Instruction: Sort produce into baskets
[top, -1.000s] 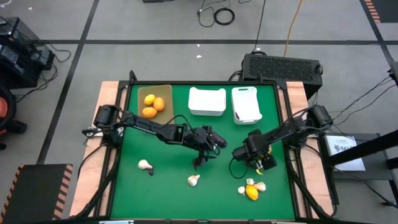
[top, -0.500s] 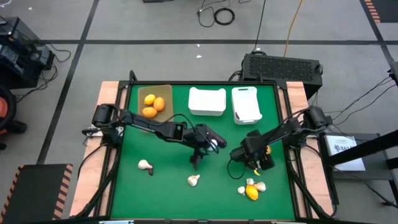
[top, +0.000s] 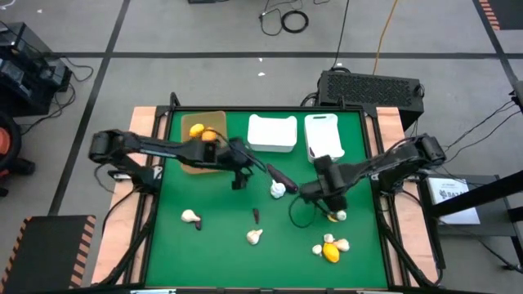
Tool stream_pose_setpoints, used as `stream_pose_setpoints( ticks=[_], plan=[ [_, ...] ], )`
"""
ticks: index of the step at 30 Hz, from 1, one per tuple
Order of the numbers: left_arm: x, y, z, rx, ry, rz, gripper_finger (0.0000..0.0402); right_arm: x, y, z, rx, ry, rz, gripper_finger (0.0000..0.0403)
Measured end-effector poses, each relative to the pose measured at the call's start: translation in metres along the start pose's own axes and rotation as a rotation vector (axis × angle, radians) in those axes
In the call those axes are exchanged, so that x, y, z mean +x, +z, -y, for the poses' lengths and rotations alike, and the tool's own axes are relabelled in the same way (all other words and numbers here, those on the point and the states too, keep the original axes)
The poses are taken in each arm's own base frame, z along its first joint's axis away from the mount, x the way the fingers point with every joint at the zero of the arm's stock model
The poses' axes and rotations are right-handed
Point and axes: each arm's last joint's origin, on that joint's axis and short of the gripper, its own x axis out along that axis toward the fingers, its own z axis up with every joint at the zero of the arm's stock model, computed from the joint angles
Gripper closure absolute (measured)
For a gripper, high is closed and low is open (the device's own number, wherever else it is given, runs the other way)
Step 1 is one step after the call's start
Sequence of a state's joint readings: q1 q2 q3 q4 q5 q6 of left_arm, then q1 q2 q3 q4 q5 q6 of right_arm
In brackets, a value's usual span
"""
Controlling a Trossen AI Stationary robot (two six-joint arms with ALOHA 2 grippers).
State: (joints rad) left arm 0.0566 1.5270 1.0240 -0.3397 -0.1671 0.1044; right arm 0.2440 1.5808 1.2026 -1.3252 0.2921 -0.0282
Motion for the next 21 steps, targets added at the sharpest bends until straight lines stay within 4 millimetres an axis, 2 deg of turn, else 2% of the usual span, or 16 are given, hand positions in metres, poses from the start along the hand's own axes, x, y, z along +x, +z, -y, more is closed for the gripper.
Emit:
stream_pose_setpoints(
  ticks=[4, 11, 16, 21],
  plan=[
    [-0.032, -0.02, -0.012, -0.132, 0.097, 0.086, 0.0077, -0.01, 0.026, 0.029, 0.043, -0.101, 0.287, 0.0184],
    [-0.082, -0.049, -0.025, -0.311, 0.398, 0.187, 0.0077, -0.009, 0.081, 0.104, 0.199, -0.171, 0.912, 0.0182],
    [-0.116, -0.055, -0.034, -0.361, 0.553, 0.264, 0.0077, 0.013, 0.115, 0.143, 0.32, -0.239, 1.228, 0.0182],
    [-0.149, -0.06, -0.045, -0.402, 0.69, 0.349, 0.0077, 0.046, 0.145, 0.162, 0.451, -0.299, 1.443, 0.0181]
  ],
)
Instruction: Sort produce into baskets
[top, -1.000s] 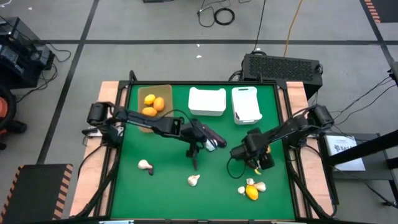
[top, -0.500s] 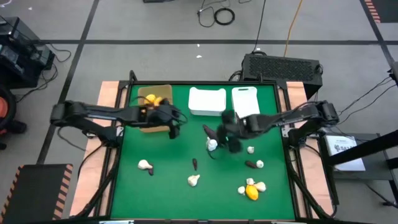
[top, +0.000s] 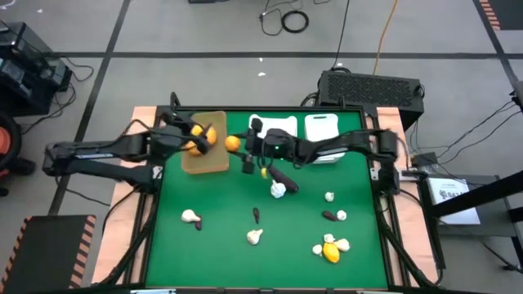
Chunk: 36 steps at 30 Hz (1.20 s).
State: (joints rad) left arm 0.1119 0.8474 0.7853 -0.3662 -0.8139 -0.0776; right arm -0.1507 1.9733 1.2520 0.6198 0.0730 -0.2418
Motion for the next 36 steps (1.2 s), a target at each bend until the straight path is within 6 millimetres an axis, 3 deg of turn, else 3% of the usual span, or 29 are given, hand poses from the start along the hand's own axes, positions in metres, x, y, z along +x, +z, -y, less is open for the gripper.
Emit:
stream_pose_setpoints(
  ticks=[4, 10, 16, 25, 30, 36],
  plan=[
    [-0.006, 0.002, -0.012, -0.057, -0.046, 0.011, 0.0077, 0.028, -0.015, -0.002, 0.084, -0.015, 0.034, 0.0181],
    [-0.006, -0.001, -0.015, -0.068, -0.066, -0.018, 0.0077, 0.07, -0.038, -0.014, 0.098, 0.006, -0.036, 0.0181],
    [-0.006, -0.005, -0.014, -0.07, -0.078, -0.052, 0.0077, 0.088, -0.034, -0.016, 0.168, 0.026, -0.157, 0.0175],
    [-0.006, -0.007, -0.014, -0.06, -0.101, -0.072, 0.0077, 0.088, -0.024, -0.009, 0.171, 0.021, -0.203, 0.008],
    [-0.006, -0.009, -0.014, -0.048, -0.1, -0.087, 0.0077, 0.077, -0.016, -0.006, 0.188, 0.033, -0.317, 0.0052],
    [-0.006, -0.014, -0.014, -0.023, -0.096, -0.134, 0.0077, 0.036, 0.034, -0.001, 0.132, 0.083, -0.47, 0.0051]
  ],
)
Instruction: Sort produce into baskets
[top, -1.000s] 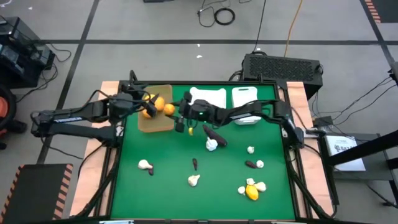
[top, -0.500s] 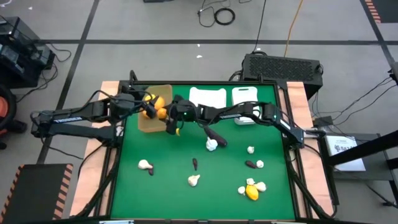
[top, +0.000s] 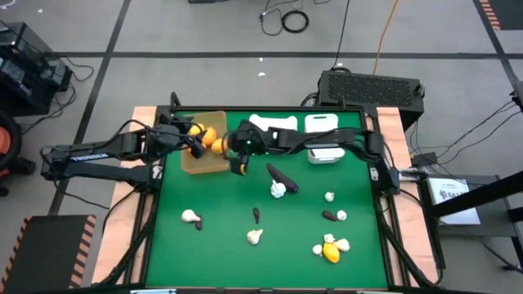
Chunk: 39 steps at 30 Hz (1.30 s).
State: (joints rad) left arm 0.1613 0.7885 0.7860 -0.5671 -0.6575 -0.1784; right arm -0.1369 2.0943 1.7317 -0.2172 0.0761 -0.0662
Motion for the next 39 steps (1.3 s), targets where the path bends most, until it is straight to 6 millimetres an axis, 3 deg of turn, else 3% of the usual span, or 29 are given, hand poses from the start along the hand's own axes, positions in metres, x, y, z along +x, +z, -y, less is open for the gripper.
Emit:
stream_pose_setpoints(
  ticks=[9, 15, 20, 26, 32, 39],
  plan=[
    [0.002, 0.0, 0.004, -0.003, -0.064, 0.0, 0.0077, -0.1, 0.007, -0.011, -0.02, 0.054, -0.341, 0.0051],
    [0.02, -0.011, 0.024, -0.032, -0.346, 0.052, 0.0077, -0.132, -0.02, -0.02, 0.119, 0.014, -0.701, 0.0051],
    [0.041, -0.03, 0.055, -0.1, -0.595, 0.121, 0.0077, -0.154, -0.046, -0.053, 0.053, 0.015, -0.961, 0.0051],
    [0.057, -0.038, 0.11, -0.047, -0.728, 0.156, 0.0077, -0.192, -0.072, -0.096, 0.046, 0.022, -0.958, 0.0051],
    [0.062, -0.024, 0.181, 0.086, -0.847, 0.201, 0.0077, -0.24, -0.105, -0.124, 0.216, -0.022, -0.878, 0.0051],
    [0.068, -0.001, 0.274, 0.235, -1.071, 0.262, 0.0077, -0.279, -0.148, -0.15, 0.428, -0.058, -0.834, 0.0051]
  ],
)
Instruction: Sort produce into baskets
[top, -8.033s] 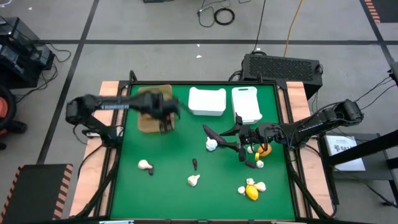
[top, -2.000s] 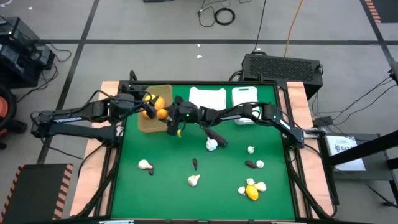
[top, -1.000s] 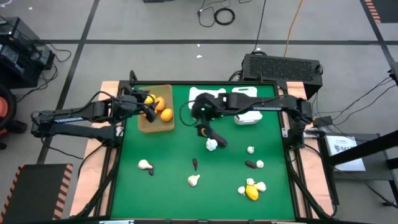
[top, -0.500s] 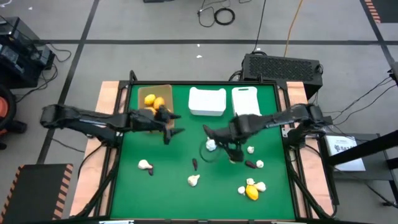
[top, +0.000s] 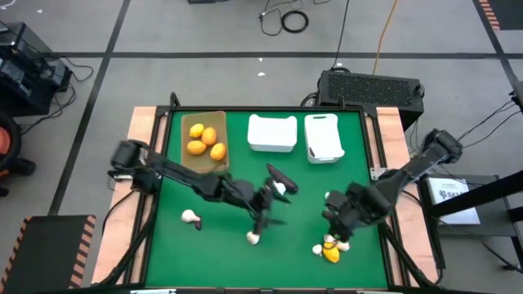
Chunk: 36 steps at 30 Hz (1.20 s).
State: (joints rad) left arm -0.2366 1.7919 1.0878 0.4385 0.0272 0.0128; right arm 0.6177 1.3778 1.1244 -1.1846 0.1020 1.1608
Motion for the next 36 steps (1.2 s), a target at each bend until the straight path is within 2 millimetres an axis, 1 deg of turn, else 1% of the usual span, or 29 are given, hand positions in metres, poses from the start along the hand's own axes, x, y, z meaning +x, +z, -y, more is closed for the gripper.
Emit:
stream_pose_setpoints(
  ticks=[4, 8, 12, 14, 18, 20, 22, 24, 26, 30, 33, 36],
  plan=[
    [0.046, 0.016, 0.014, 0.083, -0.088, 0.05, 0.0077, 0.007, -0.026, -0.002, 0.053, -0.013, -0.017, 0.0051],
    [0.091, 0.019, 0.027, 0.141, -0.173, 0.032, 0.0077, 0.012, -0.046, -0.003, 0.074, -0.032, -0.023, 0.0051],
    [0.132, 0.015, 0.04, 0.18, -0.233, -0.028, 0.0077, 0.012, -0.062, -0.005, 0.089, -0.036, 0.002, 0.0051],
    [0.152, 0.01, 0.046, 0.195, -0.262, -0.042, 0.0077, 0.011, -0.07, -0.006, 0.097, -0.031, 0.001, 0.0051],
    [0.185, -0.003, 0.059, 0.204, -0.332, -0.061, 0.0077, 0.008, -0.086, -0.007, 0.138, -0.02, -0.002, 0.0051],
    [0.199, -0.01, 0.063, 0.216, -0.341, -0.078, 0.0077, 0.007, -0.093, -0.008, 0.168, -0.012, 0.013, 0.0051],
    [0.209, -0.014, 0.065, 0.228, -0.332, -0.083, 0.008, 0.006, -0.099, -0.009, 0.188, 0.009, 0.036, 0.0051],
    [0.214, -0.02, 0.063, 0.239, -0.305, -0.071, 0.0088, 0.006, -0.104, -0.011, 0.204, 0.032, 0.056, 0.0051],
    [0.215, -0.023, 0.057, 0.252, -0.264, -0.081, 0.01, 0.005, -0.108, -0.013, 0.216, 0.055, 0.074, 0.0051],
    [0.217, -0.029, 0.047, 0.248, -0.241, -0.107, 0.0125, 0.006, -0.113, -0.014, 0.224, 0.072, 0.1, 0.0051],
    [0.217, -0.033, 0.043, 0.24, -0.238, -0.135, 0.0131, 0.005, -0.113, -0.014, 0.231, 0.074, 0.106, 0.0051],
    [0.217, -0.035, 0.044, 0.247, -0.248, -0.154, 0.0132, 0.005, -0.112, -0.014, 0.234, 0.076, 0.121, 0.0051]
  ],
)
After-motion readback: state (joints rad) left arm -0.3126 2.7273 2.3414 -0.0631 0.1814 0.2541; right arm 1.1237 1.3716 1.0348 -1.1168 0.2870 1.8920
